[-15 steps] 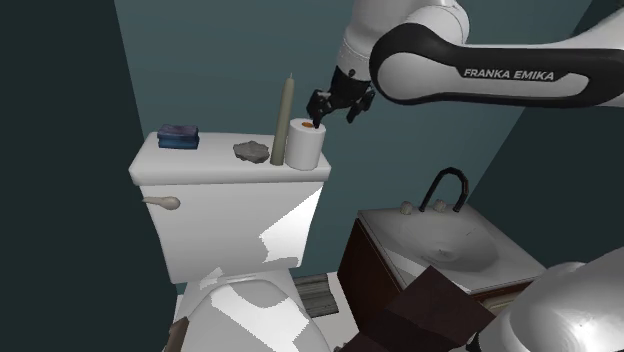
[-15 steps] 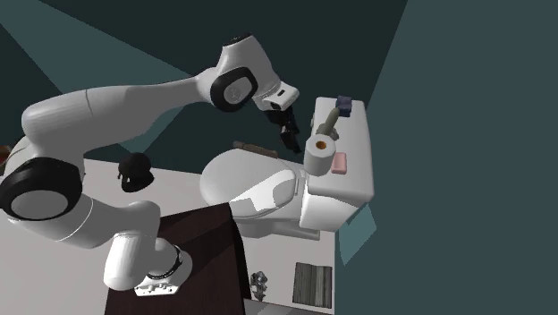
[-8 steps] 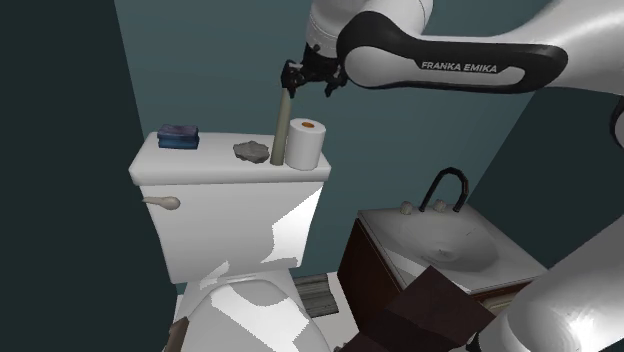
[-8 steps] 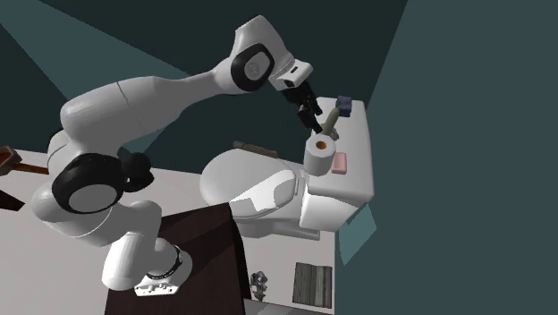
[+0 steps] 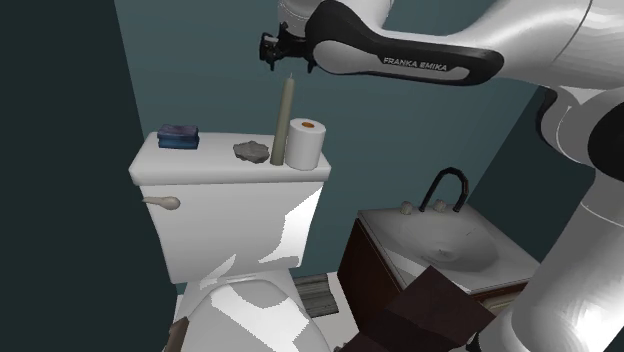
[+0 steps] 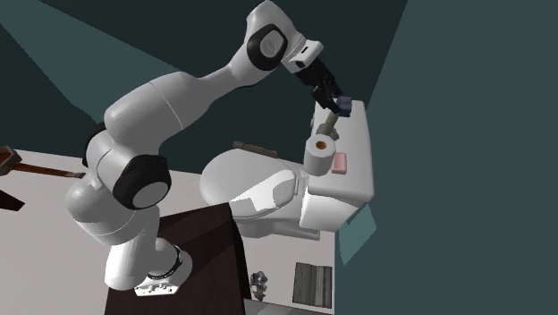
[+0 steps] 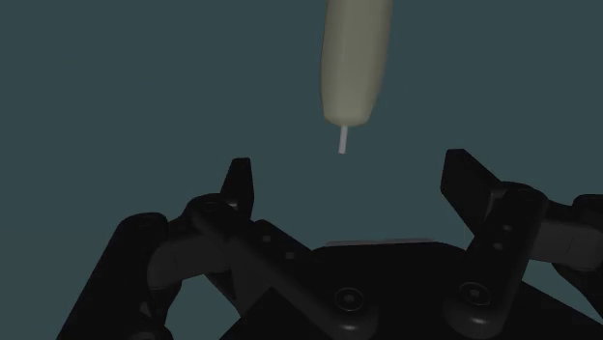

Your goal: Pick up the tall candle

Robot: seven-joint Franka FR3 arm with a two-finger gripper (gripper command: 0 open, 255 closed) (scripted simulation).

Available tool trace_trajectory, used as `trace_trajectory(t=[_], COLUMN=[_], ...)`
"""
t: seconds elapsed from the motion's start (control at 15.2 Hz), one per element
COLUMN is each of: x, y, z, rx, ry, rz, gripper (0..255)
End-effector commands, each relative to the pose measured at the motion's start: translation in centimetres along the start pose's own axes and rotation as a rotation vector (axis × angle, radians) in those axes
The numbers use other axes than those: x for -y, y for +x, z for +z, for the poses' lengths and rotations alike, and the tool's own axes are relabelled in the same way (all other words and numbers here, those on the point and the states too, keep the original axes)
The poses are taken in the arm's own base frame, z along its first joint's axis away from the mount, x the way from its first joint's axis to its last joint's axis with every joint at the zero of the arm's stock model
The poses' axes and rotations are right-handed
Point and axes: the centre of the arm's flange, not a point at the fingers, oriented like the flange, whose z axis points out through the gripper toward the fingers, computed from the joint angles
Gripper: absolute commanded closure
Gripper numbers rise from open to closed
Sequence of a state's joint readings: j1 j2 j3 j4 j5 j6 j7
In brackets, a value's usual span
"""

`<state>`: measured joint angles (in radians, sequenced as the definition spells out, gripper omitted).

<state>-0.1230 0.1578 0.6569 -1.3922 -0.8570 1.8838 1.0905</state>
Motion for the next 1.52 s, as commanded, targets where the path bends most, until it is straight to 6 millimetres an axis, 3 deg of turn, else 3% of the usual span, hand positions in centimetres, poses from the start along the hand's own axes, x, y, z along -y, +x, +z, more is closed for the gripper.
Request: trace_trajectory(t=[0.0,0.4,0.46,1.06,1.45], x=[0.2,0.4,0.4,0.4,0.1], y=[-0.4,-2.2,-2.1,-2.2,0.1], z=[0.6,2.2,2.3,2.2,0.1], rx=[-0.006,-0.006,-0.006,-0.006,-0.006], ry=[-0.002,-0.002,-0.002,-0.002,-0.002], rz=[0.005,0.005,0.005,0.005,0.005], gripper=[0,0,255,255,255])
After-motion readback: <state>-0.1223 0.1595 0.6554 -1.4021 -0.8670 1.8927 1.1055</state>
